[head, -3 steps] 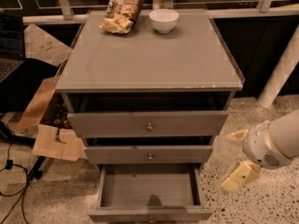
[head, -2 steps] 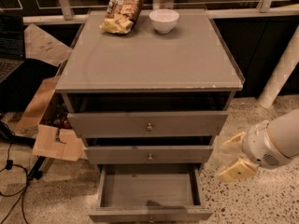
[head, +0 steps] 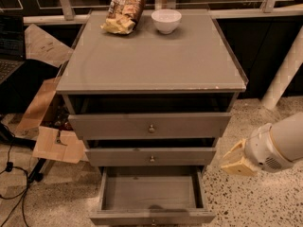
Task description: Close bottom drawer
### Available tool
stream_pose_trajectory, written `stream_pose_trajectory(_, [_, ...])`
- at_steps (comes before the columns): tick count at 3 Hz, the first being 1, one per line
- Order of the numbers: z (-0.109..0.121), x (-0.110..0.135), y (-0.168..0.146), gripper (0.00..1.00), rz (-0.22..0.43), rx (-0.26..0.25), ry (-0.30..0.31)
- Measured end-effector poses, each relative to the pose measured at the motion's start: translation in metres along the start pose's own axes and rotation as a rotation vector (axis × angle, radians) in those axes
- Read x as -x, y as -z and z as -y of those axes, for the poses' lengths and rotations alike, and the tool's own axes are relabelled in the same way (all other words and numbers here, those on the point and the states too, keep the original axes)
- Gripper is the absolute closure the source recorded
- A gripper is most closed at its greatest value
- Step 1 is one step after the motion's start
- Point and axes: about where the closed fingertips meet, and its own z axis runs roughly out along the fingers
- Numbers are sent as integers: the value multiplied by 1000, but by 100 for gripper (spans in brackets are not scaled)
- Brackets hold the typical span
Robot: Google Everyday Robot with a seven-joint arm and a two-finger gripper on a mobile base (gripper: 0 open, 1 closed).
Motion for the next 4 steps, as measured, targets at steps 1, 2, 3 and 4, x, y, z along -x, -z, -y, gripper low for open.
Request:
stream_pose_trajectory(1, [-4,-5,-12,100,10,-1,-17])
stream_pose_trajectory(2, [-8,-18,-35,100,49,-28,-72])
stream_pose_trajectory(3, [-3,-36,-75,100,121,-85,-117])
stream_pose_trajectory(4, [-2,-49,-111,100,182,-57,-135])
